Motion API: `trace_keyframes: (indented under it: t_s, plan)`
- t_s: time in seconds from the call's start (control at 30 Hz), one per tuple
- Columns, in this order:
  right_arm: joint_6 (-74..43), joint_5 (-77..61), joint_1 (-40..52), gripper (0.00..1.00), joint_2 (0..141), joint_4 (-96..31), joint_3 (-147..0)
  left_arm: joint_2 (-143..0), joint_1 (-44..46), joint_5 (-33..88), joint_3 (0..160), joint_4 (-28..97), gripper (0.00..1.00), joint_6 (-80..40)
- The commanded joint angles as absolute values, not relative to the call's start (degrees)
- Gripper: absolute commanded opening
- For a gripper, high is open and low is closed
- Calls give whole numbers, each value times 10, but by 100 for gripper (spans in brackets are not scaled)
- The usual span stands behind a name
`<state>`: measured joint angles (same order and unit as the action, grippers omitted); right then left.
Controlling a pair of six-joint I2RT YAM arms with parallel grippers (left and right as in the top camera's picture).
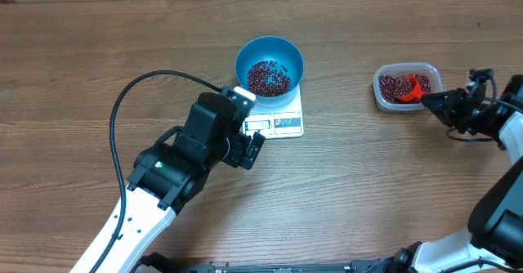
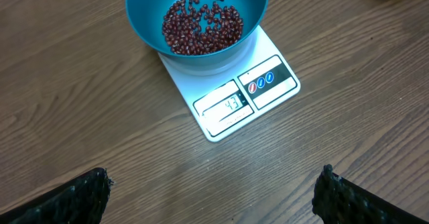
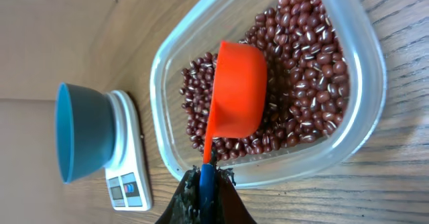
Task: Scoop item into bowl and weigh 150g on scale
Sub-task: 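Tilt and lift the filled scoop out of the tub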
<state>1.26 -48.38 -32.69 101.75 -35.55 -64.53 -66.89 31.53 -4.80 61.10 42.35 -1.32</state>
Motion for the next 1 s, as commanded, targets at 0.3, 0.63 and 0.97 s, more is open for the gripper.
trace_keyframes:
  t_s: [0.3, 0.63, 0.97]
  plan:
    - [16, -611, -365, 4, 1020, -359, -643, -672, 319, -53, 608, 422, 100, -17]
    - [51, -647, -384, 4, 1020, -396, -643, -672, 319, -53, 608, 422, 100, -17]
    - [50, -736, -384, 4, 1020, -402, -643, -672, 319, -53, 608, 422, 99, -17]
